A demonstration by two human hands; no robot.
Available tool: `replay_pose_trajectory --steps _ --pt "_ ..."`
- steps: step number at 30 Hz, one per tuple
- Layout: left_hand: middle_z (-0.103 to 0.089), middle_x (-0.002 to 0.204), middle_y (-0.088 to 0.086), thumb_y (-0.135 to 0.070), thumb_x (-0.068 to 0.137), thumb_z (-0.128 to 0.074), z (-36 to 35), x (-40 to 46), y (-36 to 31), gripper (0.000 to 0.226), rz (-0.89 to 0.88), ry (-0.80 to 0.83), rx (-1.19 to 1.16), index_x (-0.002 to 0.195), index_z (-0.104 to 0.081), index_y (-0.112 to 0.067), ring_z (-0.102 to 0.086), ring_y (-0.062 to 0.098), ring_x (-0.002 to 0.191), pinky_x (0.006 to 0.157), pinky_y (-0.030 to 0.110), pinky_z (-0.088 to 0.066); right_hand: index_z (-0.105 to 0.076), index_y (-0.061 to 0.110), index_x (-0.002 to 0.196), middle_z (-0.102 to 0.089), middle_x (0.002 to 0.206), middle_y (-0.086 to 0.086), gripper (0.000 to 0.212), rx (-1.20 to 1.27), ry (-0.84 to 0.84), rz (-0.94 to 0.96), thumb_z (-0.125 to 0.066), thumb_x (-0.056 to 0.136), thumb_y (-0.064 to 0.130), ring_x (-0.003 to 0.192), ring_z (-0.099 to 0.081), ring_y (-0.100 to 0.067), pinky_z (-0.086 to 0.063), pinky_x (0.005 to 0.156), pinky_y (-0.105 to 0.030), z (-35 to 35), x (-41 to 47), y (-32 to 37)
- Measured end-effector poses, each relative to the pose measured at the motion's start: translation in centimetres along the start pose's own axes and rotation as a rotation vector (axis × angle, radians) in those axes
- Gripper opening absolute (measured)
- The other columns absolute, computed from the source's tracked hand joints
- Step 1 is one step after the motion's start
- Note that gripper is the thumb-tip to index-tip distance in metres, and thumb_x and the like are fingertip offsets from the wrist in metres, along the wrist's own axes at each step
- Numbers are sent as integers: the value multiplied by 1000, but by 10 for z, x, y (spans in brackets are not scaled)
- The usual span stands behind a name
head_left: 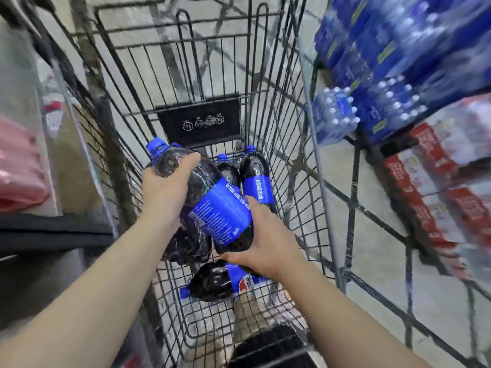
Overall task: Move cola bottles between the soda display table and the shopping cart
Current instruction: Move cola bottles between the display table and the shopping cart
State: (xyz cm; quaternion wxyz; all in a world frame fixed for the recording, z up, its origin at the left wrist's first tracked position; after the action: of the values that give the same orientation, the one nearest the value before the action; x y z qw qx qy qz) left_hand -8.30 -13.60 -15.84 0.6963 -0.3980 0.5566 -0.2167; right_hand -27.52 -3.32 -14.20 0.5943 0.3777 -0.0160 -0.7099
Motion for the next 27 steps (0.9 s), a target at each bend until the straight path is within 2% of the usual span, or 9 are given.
replay_pose_trajectory --steps 1,5,9,14,17,19,22,24,27 --pt "-76 102 2 -44 68 -96 4 -14 -10 62 -25 0 -13 112 -58 -21 -78 20 89 83 43 -65 -11 28 162 -40 153 7 128 -5 -26 15 -83 63 67 139 -42 -19 -47 106 -47 8 -13 7" --pt "-76 109 4 -53 57 -97 19 -73 -56 85 -156 44 -62 123 -60 -14 -77 15 90 82 37 -64 -12 27 163 -37 158 8 127 -9 -128 58 -83 64 65 142 -38 -17 -42 112 -44 41 -69 35" --pt "-77 112 7 -58 51 -96 36 -134 -97 94 -225 69 -98 127 -62 -12 -78 20 96 80 40 -66 -14 25 164 -33 162 6 130 -6 -198 97 -85 62 64 144 -37 -18 -38 115 -44 72 -126 60" --pt "-75 118 6 -70 47 -96 54 -211 -135 108 -320 87 -144 132 -60 -14 -76 22 103 93 49 -63 -21 25 162 -39 159 1 129 14 -289 134 -80 55 67 145 -38 -20 -38 117 -45 110 -189 79" --pt "-72 118 1 -52 70 -94 62 -263 -154 81 -343 109 -179 132 -55 -17 -73 14 102 89 36 -61 -18 27 161 -38 159 2 130 -28 -324 172 -77 54 69 144 -39 -20 -41 114 -48 134 -224 87" --pt "-70 118 -3 -44 77 -93 66 -291 -162 69 -364 111 -197 128 -52 -22 -71 10 102 87 31 -58 -16 26 162 -34 161 4 130 -55 -339 209 -82 58 64 146 -37 -19 -40 114 -47 149 -249 92" --pt "-70 123 -2 -57 63 -94 72 -336 -176 76 -460 117 -231 120 -52 -28 -71 14 108 100 40 -57 -15 26 163 -33 162 7 128 -77 -359 260 -85 61 61 146 -37 -18 -39 116 -46 169 -284 95" --pt "-69 124 -1 -64 53 -93 75 -366 -180 90 -491 117 -258 124 -52 -27 -72 19 112 104 47 -57 -15 27 163 -36 161 7 128 -88 -373 305 -86 62 60 145 -38 -18 -39 115 -43 179 -308 94" --pt "-70 124 0 -66 52 -93 84 -407 -183 102 -555 73 -279 133 -50 -22 -73 22 111 101 52 -58 -15 27 164 -32 163 7 124 -108 -392 383 -89 67 53 146 -34 -13 -31 109 -26 194 -344 91"
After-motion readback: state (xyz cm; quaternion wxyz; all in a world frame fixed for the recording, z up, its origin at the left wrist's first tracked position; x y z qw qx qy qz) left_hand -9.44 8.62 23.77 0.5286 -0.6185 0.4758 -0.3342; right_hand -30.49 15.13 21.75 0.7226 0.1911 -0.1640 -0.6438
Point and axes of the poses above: each hand's wrist, its own x-axis towards the middle knuckle, its own z-axis out of the back of the hand, y = z × x, the point moved 7 cm from there along x, towards the middle knuckle
